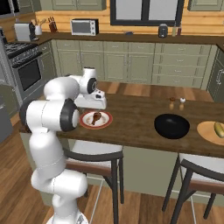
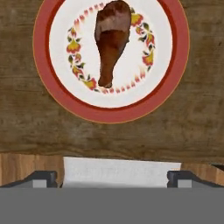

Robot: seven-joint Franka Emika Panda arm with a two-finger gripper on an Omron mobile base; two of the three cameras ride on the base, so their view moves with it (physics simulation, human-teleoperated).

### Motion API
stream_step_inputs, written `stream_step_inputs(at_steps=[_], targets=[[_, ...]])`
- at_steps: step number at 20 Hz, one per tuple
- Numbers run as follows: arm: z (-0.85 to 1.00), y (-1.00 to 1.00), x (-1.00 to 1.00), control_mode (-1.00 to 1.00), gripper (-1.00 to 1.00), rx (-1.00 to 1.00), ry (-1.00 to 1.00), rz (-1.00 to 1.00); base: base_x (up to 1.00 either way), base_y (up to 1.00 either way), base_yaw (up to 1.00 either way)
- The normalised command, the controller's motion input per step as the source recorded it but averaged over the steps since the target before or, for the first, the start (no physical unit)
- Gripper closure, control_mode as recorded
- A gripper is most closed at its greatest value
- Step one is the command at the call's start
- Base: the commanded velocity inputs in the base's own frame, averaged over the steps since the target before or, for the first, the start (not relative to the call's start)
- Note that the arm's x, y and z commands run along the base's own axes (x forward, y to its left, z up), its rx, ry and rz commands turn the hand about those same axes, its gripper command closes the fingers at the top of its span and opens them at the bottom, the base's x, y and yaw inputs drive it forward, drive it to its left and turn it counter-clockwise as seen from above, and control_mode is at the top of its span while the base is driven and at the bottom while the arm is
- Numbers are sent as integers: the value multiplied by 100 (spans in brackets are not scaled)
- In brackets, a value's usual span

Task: Pick the chicken drumstick and cucumber from their plates and place them in the bowl. Then put the bowl in the fridge.

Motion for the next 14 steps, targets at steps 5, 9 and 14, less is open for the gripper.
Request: stream_step_inputs(at_steps=[5,9,14], targets=[[-71,0,38,-100,-100,0,-13,0,0,0,0],[-73,0,2,-100,-100,0,-42,0,0,0,0],[-56,1,16,-100,-100,0,-30,-1,0,0,0]])
